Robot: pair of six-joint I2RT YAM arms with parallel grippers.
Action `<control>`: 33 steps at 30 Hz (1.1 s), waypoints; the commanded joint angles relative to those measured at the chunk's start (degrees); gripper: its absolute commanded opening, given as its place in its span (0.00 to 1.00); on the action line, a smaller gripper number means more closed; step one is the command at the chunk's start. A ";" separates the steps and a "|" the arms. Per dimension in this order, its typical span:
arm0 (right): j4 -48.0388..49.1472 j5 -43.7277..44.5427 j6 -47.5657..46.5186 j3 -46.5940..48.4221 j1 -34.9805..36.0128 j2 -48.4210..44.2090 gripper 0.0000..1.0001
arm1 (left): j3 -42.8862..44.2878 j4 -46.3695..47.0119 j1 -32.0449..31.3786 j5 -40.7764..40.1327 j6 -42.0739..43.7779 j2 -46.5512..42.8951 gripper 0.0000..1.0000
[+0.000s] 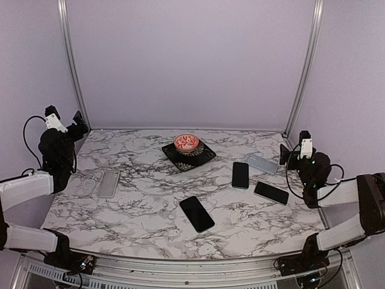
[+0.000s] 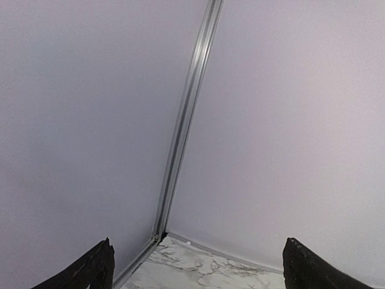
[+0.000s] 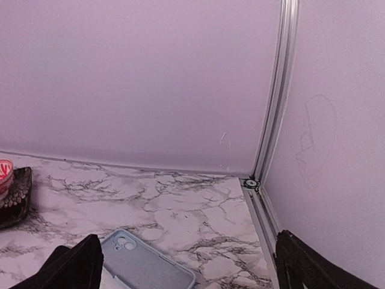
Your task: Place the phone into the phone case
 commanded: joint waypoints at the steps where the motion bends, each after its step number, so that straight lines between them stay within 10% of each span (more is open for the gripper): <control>1: -20.70 -10.92 6.91 8.62 -0.34 -9.28 0.91 | 9.54 -15.50 -9.22 0.17 -3.38 1.76 0.99; 5: -28.92 -20.45 11.45 13.77 3.34 -12.12 0.77 | 24.58 -39.06 -16.25 3.70 -4.58 6.12 0.99; 13: -80.21 1.15 7.95 45.36 14.36 4.38 0.75 | 42.88 -76.61 -26.25 22.05 0.02 20.43 0.99; 14: -85.15 1.81 7.04 48.74 14.33 7.34 0.94 | 42.86 -78.06 -27.10 23.13 0.53 21.21 0.99; 19: -99.56 6.76 5.36 61.14 14.01 20.56 0.98 | 41.01 -78.47 -28.59 23.27 2.70 23.58 0.99; 24: -99.27 6.38 4.59 65.54 10.68 29.33 0.65 | 40.24 -78.82 -28.59 24.76 3.87 24.40 0.99; 33: -101.53 1.87 -3.48 69.61 8.74 39.67 0.70 | 39.21 -78.84 -28.59 25.29 4.23 23.76 0.99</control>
